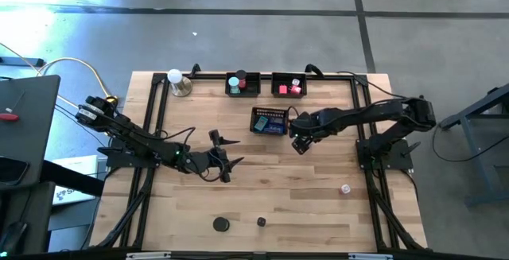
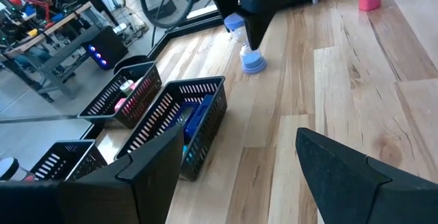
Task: Pick & Place Office items
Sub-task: Put the purple hourglass into the top left black bin
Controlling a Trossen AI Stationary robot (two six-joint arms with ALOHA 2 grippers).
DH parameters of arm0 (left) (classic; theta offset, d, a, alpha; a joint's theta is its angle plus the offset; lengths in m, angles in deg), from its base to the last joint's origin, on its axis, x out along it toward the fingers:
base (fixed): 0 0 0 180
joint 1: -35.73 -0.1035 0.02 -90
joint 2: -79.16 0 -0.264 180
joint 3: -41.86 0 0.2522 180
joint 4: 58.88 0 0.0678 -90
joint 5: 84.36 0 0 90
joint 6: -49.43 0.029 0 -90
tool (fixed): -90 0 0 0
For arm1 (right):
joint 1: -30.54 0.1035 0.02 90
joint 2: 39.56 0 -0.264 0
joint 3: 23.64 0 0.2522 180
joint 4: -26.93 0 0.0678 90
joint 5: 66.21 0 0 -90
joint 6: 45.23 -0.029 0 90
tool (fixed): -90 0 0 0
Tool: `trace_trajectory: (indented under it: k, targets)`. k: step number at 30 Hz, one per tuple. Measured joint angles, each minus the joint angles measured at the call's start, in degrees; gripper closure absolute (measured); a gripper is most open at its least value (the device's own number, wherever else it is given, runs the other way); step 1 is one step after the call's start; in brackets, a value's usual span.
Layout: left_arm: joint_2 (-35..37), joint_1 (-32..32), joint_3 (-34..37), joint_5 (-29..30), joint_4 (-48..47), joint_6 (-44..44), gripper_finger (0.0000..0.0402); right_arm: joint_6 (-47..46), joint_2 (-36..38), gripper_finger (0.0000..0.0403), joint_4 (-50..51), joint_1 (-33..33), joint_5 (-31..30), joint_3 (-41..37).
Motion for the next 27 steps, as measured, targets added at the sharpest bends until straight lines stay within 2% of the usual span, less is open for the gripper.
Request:
trace_trajectory:
  k: [20,27]
  targets:
    - [0.0,0.0,0.0,0.02,-0.24,-0.02,0.0126,0.65,0.15,0.0216,1.38,-0.28,1.57,0.03]
    - [0.0,0.0,0.0,0.02,-0.24,-0.02,0.0126,2.52,0.15,0.0222,1.34,-0.29,1.37,0.03]
